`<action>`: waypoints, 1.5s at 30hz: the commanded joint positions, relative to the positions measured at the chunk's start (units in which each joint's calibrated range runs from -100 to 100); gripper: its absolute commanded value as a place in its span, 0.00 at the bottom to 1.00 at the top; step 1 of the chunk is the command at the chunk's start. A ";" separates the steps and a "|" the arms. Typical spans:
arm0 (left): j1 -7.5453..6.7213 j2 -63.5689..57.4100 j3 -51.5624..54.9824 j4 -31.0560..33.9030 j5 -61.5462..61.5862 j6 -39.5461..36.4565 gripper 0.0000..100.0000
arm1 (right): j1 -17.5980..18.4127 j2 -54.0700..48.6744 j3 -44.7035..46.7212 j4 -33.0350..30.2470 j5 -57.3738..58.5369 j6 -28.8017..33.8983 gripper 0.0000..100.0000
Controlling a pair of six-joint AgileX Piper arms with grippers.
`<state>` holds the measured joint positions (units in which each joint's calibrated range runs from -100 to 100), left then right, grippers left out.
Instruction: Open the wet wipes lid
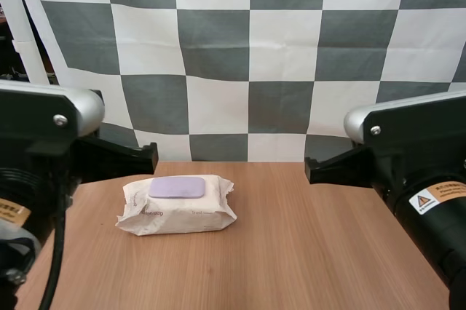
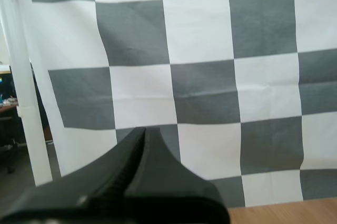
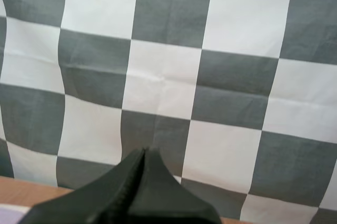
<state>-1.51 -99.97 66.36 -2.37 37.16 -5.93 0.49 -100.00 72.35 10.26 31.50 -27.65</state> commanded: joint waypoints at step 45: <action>6.49 44.22 10.52 2.06 5.06 18.39 1.00 | -0.01 22.71 -16.55 -0.01 33.30 -11.85 1.00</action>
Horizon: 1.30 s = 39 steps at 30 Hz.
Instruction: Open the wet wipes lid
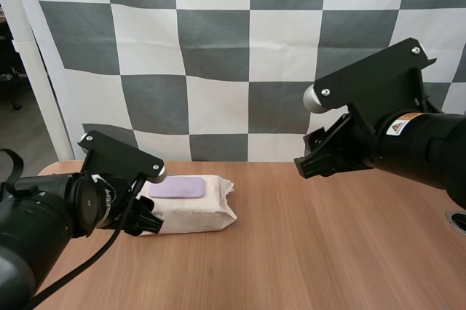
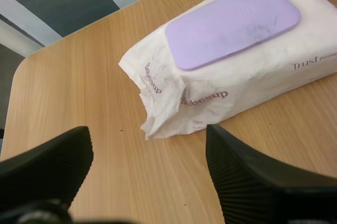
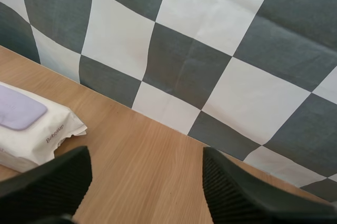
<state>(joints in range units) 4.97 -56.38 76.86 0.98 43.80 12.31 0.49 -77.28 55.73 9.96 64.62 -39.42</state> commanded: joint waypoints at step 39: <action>0.01 46.12 0.02 -0.47 -52.03 6.86 0.00 | -0.01 -0.01 0.07 -0.40 6.71 -1.39 1.00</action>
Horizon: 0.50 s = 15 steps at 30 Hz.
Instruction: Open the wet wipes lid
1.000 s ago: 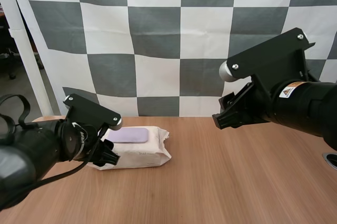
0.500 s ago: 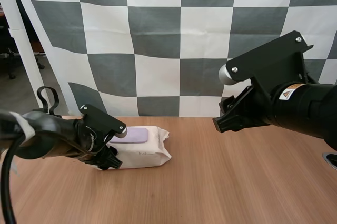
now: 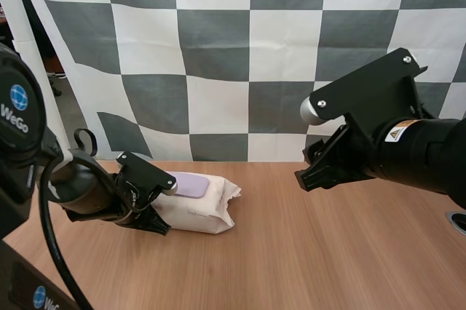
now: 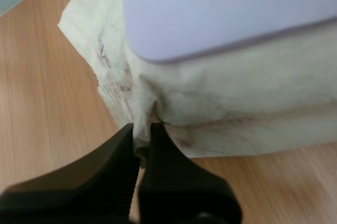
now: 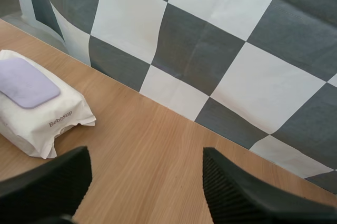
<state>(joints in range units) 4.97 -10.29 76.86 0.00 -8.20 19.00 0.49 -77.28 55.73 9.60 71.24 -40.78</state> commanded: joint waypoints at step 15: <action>-1.33 -9.27 0.56 4.86 10.12 0.89 0.00 | -0.01 -0.01 0.07 -0.04 0.08 -0.23 1.00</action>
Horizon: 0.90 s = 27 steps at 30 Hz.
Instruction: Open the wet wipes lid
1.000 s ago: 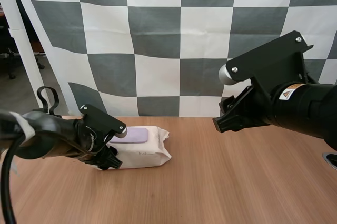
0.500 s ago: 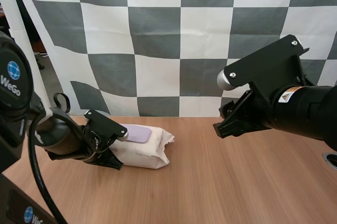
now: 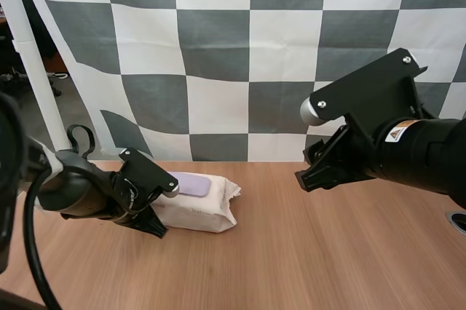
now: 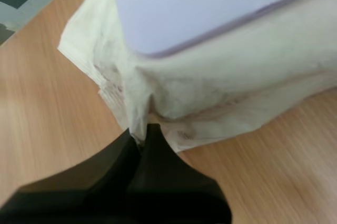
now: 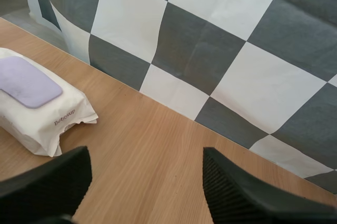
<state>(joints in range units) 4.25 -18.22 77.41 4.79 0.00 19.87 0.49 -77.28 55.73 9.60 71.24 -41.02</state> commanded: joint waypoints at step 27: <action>-22.27 -7.51 0.00 -4.22 9.96 2.02 0.00 | -0.01 -0.01 0.07 -0.16 0.28 0.00 1.00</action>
<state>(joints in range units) -17.75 -25.69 77.41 0.52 10.37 22.05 0.49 -77.28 55.73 9.48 71.24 -41.02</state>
